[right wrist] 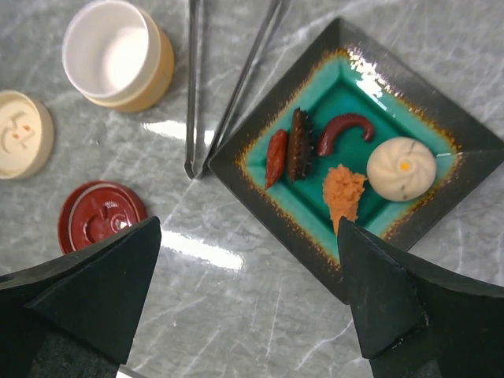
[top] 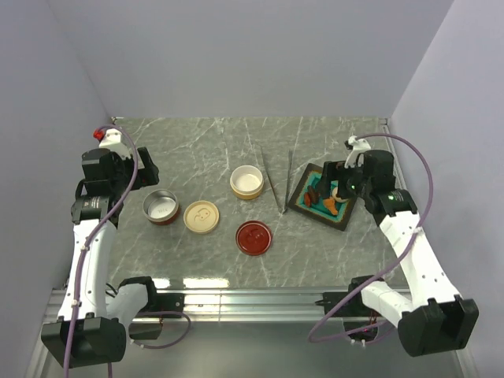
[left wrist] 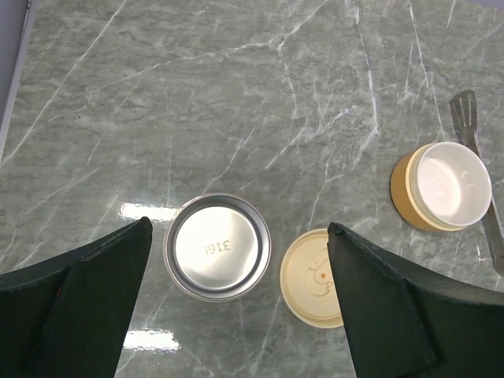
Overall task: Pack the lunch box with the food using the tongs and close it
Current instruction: Grab the clamp with the right arm
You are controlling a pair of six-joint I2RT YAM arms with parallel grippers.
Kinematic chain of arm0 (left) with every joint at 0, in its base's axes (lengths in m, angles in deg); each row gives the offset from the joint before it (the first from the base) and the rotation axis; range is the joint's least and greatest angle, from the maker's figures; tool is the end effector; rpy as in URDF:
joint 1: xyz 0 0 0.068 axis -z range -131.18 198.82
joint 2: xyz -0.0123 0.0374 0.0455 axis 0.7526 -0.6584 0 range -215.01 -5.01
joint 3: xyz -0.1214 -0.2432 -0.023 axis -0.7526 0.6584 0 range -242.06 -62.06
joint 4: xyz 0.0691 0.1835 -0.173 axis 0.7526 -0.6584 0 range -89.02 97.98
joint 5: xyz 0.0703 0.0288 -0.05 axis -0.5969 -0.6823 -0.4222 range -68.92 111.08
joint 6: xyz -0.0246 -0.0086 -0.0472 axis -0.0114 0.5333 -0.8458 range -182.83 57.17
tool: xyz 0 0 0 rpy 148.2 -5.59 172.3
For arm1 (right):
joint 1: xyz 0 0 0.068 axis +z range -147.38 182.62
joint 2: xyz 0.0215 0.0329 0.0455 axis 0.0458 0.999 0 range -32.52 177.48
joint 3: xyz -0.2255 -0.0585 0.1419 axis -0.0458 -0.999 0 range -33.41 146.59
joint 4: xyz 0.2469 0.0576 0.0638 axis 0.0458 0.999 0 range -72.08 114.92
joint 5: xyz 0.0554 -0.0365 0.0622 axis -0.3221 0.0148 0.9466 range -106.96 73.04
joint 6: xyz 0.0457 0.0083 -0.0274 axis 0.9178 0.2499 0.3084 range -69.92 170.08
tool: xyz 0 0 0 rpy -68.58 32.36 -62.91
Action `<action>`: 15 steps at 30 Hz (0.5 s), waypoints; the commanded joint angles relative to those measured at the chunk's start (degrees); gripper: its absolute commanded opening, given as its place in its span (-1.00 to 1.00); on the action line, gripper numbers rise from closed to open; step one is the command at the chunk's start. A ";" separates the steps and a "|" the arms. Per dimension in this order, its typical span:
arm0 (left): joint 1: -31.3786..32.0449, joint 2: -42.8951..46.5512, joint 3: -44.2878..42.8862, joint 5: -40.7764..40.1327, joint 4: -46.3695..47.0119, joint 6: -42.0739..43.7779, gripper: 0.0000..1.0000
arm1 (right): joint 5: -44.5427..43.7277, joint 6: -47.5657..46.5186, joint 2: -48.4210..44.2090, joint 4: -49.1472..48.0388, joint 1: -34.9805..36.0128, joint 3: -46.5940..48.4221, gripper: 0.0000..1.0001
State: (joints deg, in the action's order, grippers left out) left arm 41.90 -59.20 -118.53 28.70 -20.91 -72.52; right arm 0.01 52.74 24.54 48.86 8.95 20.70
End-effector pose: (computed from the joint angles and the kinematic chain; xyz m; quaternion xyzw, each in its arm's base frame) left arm 0.2049 0.0201 0.3483 -0.0881 0.8451 -0.0692 0.5227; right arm 0.2114 0.0339 0.3221 -0.0973 0.8702 0.1662 0.4536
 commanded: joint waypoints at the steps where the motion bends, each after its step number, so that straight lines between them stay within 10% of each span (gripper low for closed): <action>1: 0.06 0.67 -0.92 -1.81 2.43 -1.47 0.99 | -3.07 -0.81 2.26 -0.27 2.54 3.54 0.99; 15: -0.02 -2.14 -4.00 -2.43 0.76 -3.40 0.99 | -12.06 5.59 15.97 -11.32 14.24 4.96 0.99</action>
State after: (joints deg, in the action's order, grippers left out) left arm 41.90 -61.63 -119.51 26.97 -20.67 -74.71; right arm -10.54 55.10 38.90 43.68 22.20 22.89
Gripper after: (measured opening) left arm 0.995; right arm 0.995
